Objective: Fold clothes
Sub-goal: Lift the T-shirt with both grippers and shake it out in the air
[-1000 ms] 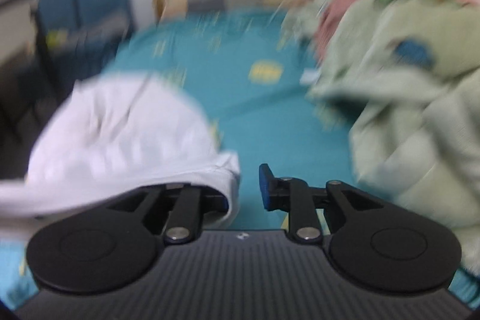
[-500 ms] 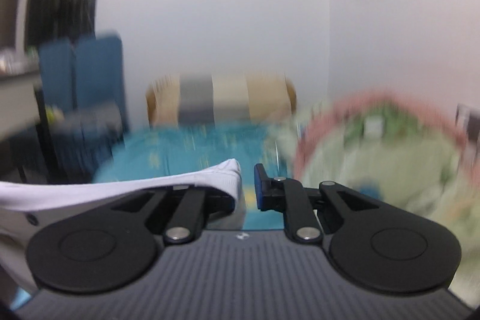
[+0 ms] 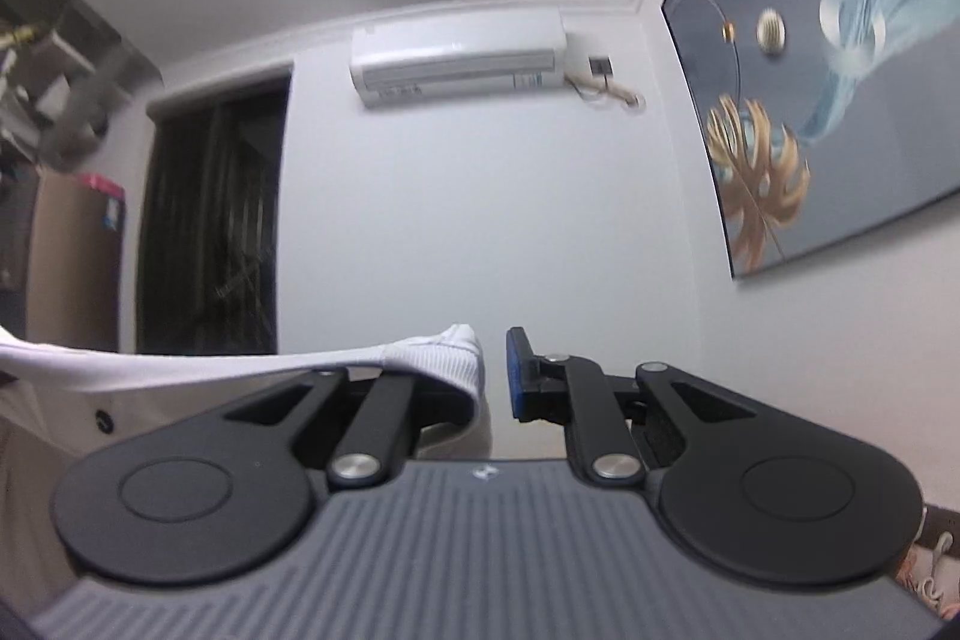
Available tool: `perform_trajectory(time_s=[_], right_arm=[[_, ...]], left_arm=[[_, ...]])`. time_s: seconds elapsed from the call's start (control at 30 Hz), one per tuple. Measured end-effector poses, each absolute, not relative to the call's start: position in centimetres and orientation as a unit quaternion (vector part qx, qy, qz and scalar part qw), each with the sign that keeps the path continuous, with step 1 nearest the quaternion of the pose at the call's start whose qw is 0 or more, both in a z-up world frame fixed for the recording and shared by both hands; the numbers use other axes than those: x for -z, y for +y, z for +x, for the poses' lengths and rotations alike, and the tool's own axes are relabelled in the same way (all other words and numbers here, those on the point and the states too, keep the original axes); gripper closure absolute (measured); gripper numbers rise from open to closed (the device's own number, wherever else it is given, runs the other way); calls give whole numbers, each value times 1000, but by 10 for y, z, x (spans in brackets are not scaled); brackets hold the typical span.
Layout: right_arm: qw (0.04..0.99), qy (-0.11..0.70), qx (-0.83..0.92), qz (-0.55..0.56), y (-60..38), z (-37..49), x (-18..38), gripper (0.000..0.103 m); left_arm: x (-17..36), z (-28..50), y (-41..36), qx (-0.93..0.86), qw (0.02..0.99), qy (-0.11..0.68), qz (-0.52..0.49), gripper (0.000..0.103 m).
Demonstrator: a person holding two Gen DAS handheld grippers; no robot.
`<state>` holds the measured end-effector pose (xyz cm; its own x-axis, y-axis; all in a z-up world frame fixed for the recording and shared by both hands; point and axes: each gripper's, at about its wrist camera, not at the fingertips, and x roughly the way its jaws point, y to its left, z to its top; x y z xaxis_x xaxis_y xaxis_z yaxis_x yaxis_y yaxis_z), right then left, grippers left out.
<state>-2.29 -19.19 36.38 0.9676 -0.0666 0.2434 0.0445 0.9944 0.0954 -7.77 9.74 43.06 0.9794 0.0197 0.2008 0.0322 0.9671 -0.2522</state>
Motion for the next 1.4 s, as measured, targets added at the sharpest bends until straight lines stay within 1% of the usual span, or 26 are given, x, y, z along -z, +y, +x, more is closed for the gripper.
perform_trajectory(time_s=[0.1, 0.17, 0.23, 0.33, 0.43, 0.57, 0.67, 0.77, 0.9, 1.07, 1.17, 1.23, 1.27, 1.3, 1.33, 1.37, 1.4], right_arm=[[990, -137, 19, 37, -189, -51, -390, 90], [990, -140, 19, 26, -187, -60, -401, 90], [991, -130, 21, 16, -187, -51, -400, 90], [994, -104, 30, 2, -187, -20, -379, 90], [997, -61, 42, -5, -189, 35, -339, 90], [998, 15, 59, 1, -198, 138, -270, 90], [995, 55, 80, -9, -202, 220, -211, 90], [992, 85, 90, -18, -206, 299, -146, 90], [986, 126, 103, -29, -212, 402, -58, 90], [973, 213, 92, -14, -224, 495, 70, 90], [965, 253, 75, 16, -226, 521, 134, 90], [960, 270, 63, 33, -229, 532, 158, 89], [958, 279, 57, 37, -231, 537, 166, 88], [956, 287, 50, 44, -233, 540, 172, 88], [953, 295, 44, 55, -235, 543, 173, 87], [949, 305, 38, 68, -237, 545, 172, 83], [945, 315, 32, 81, -240, 548, 171, 71]], left_arm=[[-462, -109, 93, 6, 987, -111, -116, 95], [-471, -112, 88, 7, 989, -104, -106, 95], [-470, -103, 83, 7, 991, -92, -99, 94], [-453, -64, 79, 0, 994, -68, -88, 94], [-410, 24, 82, -8, 997, -30, -74, 94], [-340, 136, 78, -10, 998, 22, -64, 92], [-278, 224, 64, -16, 997, 62, -50, 92], [-207, 313, 52, -18, 993, 103, -49, 92], [-94, 423, 37, -24, 986, 161, -34, 91], [55, 526, 33, -28, 965, 258, -29, 91], [117, 560, 34, -29, 956, 291, -21, 89], [151, 581, 35, -27, 950, 310, -17, 83], [158, 585, 37, -24, 949, 315, -18, 81], [164, 589, 40, -22, 948, 318, -18, 73], [170, 592, 42, -20, 947, 321, -19, 62], [169, 594, 44, -18, 945, 326, -18, 55], [171, 594, 47, -21, 943, 331, -17, 41]])
